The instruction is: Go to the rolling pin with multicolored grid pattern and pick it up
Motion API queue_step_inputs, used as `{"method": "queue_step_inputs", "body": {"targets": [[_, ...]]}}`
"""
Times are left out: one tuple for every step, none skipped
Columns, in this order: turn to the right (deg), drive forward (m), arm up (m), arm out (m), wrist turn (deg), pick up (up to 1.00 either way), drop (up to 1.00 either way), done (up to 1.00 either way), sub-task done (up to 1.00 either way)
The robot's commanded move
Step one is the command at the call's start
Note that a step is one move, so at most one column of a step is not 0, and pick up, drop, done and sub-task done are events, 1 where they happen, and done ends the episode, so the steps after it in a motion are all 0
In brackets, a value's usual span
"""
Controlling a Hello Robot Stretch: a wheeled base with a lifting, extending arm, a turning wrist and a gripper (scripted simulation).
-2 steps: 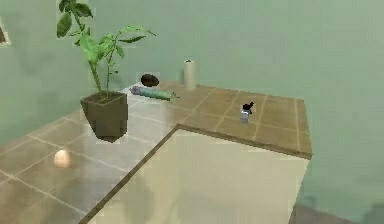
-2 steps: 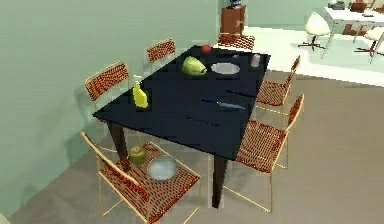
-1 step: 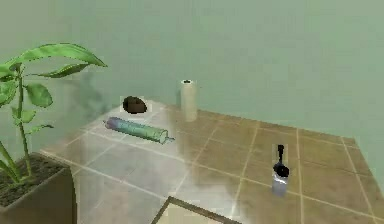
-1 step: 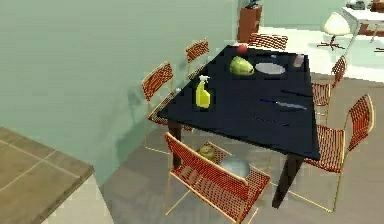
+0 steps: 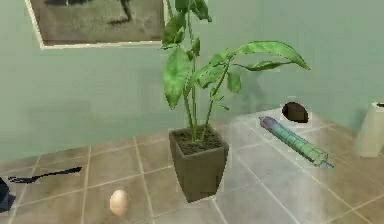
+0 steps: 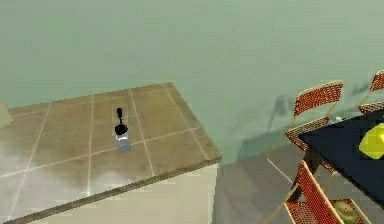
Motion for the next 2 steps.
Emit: {"method": "queue_step_inputs", "body": {"targets": [[-45.0,0.00,0.00,0.00,0.0,0.00,0.00,0.00,0.00],[-15.0,0.00,0.00,0.00,0.0,0.00,0.00,0.00,0.00]]}}
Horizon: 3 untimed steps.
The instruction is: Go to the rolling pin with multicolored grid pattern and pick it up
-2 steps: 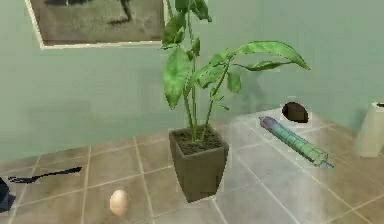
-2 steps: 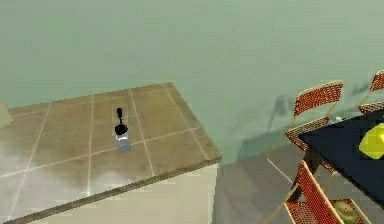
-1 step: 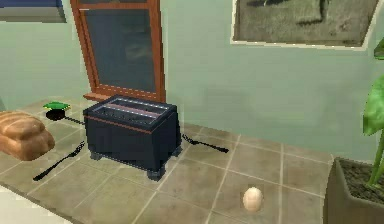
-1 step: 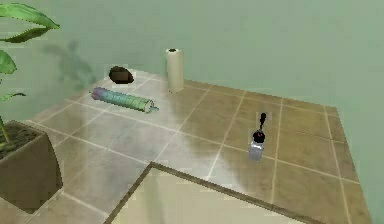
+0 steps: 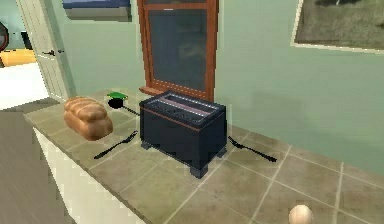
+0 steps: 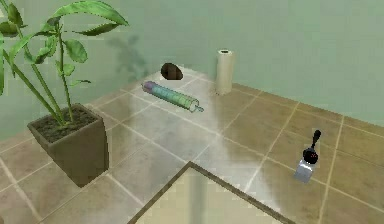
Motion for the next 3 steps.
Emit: {"method": "queue_step_inputs", "body": {"targets": [[0.0,0.00,0.50,0.00,0.0,0.00,0.00,0.00,0.00],[0.0,0.00,0.38,0.00,0.0,0.00,0.00,0.00,0.00],[0.0,0.00,0.00,0.42,0.0,0.00,0.00,0.00,0.00]]}}
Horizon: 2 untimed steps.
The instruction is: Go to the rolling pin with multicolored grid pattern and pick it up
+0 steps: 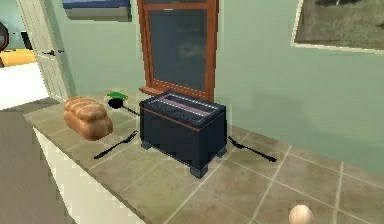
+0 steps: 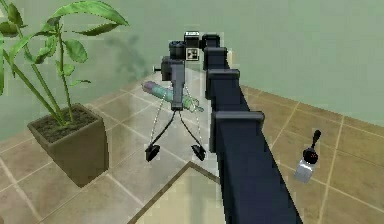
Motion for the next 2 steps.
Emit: {"method": "queue_step_inputs", "body": {"targets": [[0.0,0.00,0.00,0.00,45.0,0.00,0.00,0.00,0.00],[0.0,0.00,0.00,0.00,45.0,0.00,0.00,0.00,0.00]]}}
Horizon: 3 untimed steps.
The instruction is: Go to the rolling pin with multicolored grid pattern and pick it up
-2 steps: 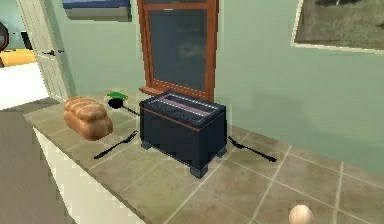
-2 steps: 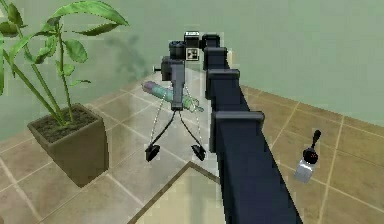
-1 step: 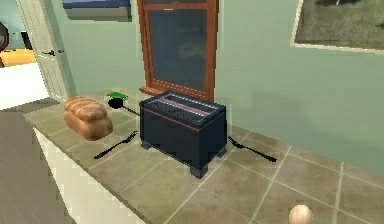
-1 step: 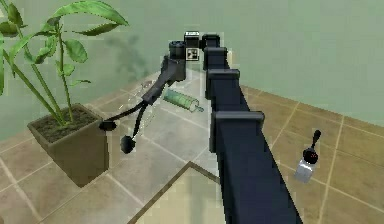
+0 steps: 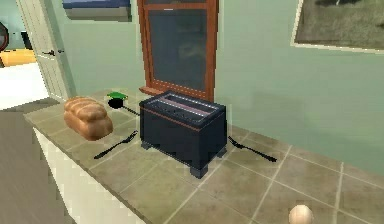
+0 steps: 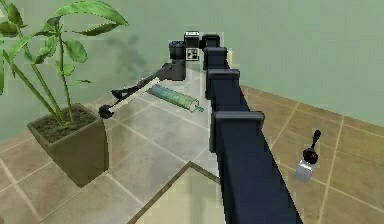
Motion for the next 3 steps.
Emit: {"method": "queue_step_inputs", "body": {"targets": [[0.0,0.00,0.00,0.02,0.0,0.00,0.00,0.00,0.00],[0.0,0.00,0.00,0.00,45.0,0.00,0.00,0.00,0.00],[0.0,0.00,0.00,0.00,45.0,0.00,0.00,0.00,0.00]]}}
